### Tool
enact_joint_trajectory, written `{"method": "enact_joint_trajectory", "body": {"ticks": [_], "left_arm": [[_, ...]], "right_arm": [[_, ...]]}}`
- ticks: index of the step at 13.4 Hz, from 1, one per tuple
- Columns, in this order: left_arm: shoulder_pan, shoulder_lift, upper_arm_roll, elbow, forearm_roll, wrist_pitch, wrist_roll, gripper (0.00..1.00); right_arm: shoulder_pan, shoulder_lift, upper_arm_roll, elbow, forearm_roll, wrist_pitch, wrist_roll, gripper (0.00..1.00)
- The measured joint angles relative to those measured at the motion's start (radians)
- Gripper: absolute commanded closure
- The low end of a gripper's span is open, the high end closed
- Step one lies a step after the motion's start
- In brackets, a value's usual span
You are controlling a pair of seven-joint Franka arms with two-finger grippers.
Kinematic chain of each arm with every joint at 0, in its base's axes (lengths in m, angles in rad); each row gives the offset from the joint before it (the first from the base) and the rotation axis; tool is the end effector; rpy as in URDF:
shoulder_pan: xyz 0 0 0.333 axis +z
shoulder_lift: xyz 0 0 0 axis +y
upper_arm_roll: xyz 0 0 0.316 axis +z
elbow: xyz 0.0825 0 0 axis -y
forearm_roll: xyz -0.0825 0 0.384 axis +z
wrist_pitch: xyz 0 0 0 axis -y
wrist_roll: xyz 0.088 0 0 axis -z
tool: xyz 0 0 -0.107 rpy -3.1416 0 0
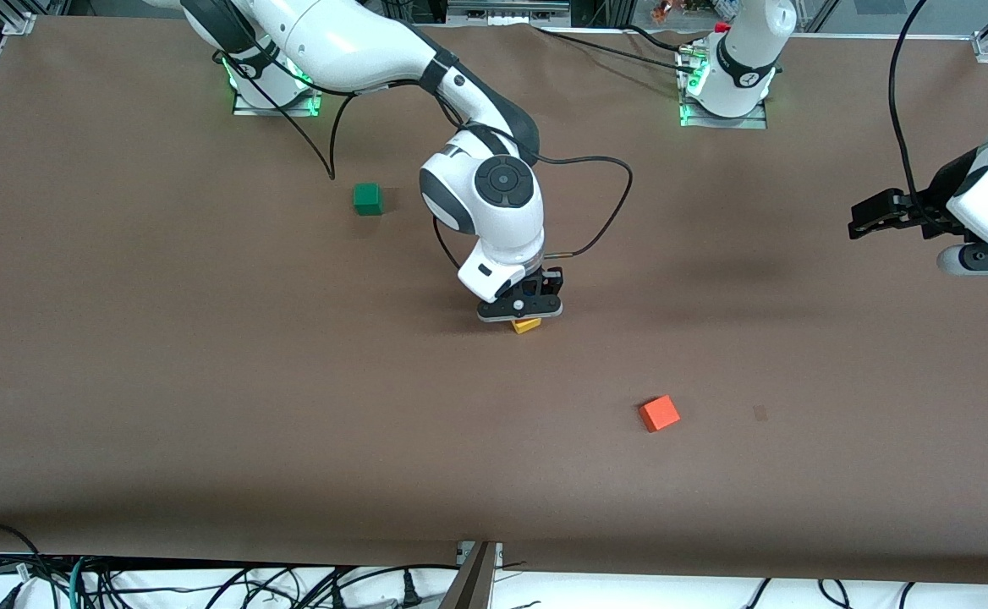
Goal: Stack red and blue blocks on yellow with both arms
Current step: 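Lower the blue block onto the red block and open the right gripper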
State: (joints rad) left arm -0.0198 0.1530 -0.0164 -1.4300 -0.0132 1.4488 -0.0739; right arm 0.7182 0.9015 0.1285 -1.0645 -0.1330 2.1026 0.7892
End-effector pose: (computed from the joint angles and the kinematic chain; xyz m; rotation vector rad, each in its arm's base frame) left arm 0.5871 -0.0220 0.5928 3.1256 0.0578 -0.2111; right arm 0.5518 0.5615 0.3017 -3.0464 -0.0932 -0.1736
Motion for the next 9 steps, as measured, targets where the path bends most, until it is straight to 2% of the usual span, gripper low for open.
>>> {"method": "enact_joint_trajectory", "body": {"ticks": [3,4,5,9], "left_arm": [[0.000,0.000,0.000,0.000,0.000,0.000,0.000,0.00],[0.000,0.000,0.000,0.000,0.000,0.000,0.000,0.00],[0.000,0.000,0.000,0.000,0.000,0.000,0.000,0.00],[0.000,0.000,0.000,0.000,0.000,0.000,0.000,0.00]], "right_arm": [[0.002,0.000,0.000,0.001,0.000,-0.002,0.000,0.25],[0.002,0.000,0.000,0.002,0.000,-0.007,0.000,0.07],[0.002,0.000,0.000,0.004,0.000,-0.015,0.000,0.01],[-0.022,-0.027,-0.003,0.046,0.000,-0.087,-0.007,0.00]]}}
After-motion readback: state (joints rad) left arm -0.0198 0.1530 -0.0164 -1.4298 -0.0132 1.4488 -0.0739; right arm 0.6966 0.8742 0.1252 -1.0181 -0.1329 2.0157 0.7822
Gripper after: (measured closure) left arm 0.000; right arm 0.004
